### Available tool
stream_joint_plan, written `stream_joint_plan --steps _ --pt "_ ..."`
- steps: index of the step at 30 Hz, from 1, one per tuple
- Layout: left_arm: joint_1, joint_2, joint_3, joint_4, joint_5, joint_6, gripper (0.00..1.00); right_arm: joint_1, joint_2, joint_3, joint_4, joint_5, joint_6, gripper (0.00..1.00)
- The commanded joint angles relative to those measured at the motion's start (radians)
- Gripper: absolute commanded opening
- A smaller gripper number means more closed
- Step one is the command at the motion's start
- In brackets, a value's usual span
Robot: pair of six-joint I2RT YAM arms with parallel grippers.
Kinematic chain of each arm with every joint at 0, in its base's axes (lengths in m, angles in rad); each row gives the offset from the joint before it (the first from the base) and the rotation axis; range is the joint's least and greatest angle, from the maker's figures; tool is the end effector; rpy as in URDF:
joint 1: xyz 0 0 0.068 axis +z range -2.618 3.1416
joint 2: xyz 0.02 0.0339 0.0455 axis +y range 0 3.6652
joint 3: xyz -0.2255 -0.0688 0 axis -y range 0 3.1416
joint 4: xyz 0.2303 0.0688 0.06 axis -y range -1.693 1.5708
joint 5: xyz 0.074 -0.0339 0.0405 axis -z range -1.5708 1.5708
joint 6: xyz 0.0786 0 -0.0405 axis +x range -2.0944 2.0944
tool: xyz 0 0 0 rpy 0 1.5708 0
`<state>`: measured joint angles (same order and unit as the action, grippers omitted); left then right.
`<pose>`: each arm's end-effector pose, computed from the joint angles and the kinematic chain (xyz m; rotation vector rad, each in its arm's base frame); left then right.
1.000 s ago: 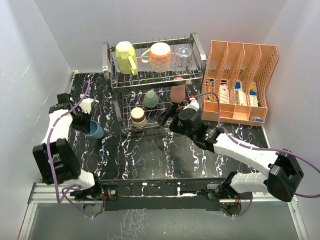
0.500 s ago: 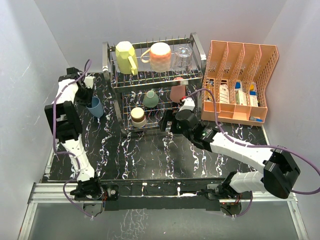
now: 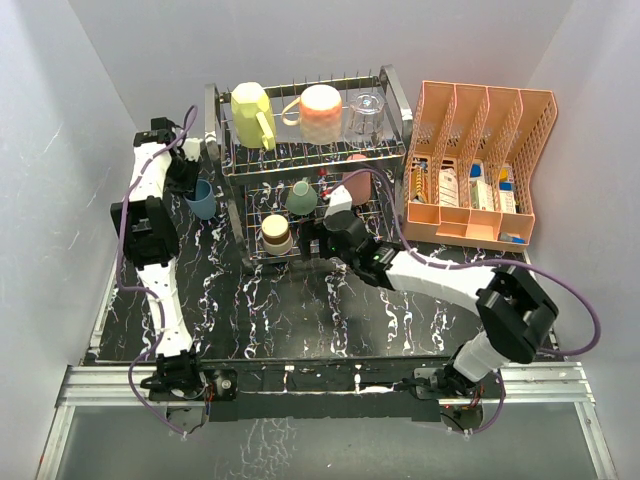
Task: Unload the cups from the dish rack
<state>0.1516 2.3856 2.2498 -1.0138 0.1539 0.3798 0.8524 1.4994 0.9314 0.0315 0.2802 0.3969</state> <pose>0.4787 0.0609 0.1580 0.3510 2.6728 -0.0492 0.2526 0.2559 0.1887 -0.3117 2.0947 0.4607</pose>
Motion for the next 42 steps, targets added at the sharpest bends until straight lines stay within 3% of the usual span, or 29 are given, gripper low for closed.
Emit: stream_joint_plan --steps 1,7,14,18,27,31,35,38,42 --pt "-0.002 -0.025 0.040 -0.027 -0.046 -0.023 0.22 0.028 0.065 0.110 0.185 -0.028 -0.131 0.98" --pt "0.000 -0.142 -0.014 0.028 -0.005 -0.033 0.59 0.073 0.165 0.174 0.263 -0.038 -0.223 0.98" --pt "0.024 -0.226 0.046 -0.009 0.018 -0.043 0.75 0.091 0.263 0.231 0.297 -0.012 -0.276 0.98" --pt "0.087 -0.306 0.041 -0.025 0.113 -0.086 0.78 0.092 0.322 0.253 0.333 0.021 -0.304 0.98" --pt "0.115 -0.623 -0.359 -0.059 0.350 0.006 0.89 0.092 0.453 0.354 0.336 0.035 -0.351 0.98" --pt "0.115 -0.705 -0.460 -0.221 0.502 0.208 0.95 0.092 0.491 0.393 0.331 0.069 -0.374 0.98" --pt "0.115 -0.784 -0.575 -0.304 0.563 0.392 0.95 0.092 0.495 0.403 0.333 0.077 -0.379 0.85" --pt "0.116 -0.879 -0.714 -0.250 0.587 0.456 0.95 0.092 0.476 0.388 0.334 0.080 -0.363 0.66" --pt "0.114 -0.995 -0.836 -0.195 0.639 0.552 0.96 0.092 0.423 0.344 0.347 0.080 -0.348 0.52"
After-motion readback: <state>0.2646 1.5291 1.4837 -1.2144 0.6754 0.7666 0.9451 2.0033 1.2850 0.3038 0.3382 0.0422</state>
